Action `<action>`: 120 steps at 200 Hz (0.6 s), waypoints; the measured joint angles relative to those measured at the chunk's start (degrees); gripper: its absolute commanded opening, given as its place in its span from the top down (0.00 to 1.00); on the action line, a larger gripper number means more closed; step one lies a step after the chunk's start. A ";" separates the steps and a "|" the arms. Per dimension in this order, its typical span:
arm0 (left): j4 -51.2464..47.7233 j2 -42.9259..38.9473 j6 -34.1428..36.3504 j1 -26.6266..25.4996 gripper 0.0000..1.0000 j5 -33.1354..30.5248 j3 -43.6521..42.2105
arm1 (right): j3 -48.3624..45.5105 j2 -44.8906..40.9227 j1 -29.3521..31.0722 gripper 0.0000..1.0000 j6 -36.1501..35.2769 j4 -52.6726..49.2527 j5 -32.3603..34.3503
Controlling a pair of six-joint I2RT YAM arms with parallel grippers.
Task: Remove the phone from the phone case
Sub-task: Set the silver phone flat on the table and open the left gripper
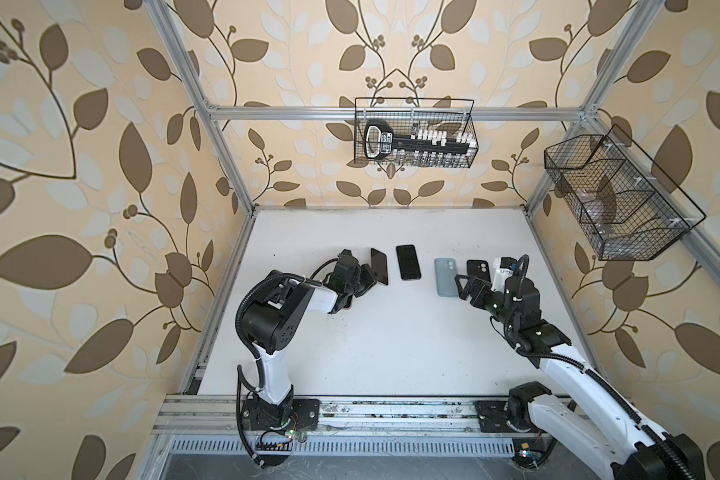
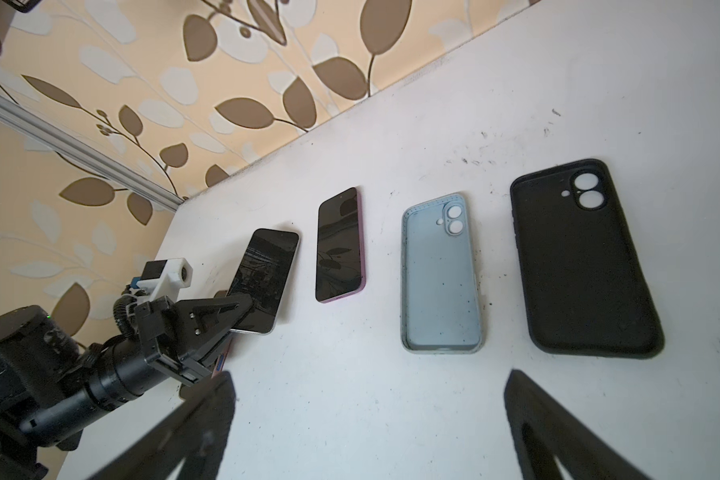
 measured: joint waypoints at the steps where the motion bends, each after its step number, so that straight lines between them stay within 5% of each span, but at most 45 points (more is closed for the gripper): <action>1: 0.02 0.02 0.00 0.00 1.00 0.00 0.02 | -0.02 -0.04 -0.02 0.00 0.00 0.02 0.00; 120: 2.47 2.47 0.42 -0.02 0.81 -0.98 0.83 | -3.02 -1.16 -0.02 0.00 0.61 -0.09 0.00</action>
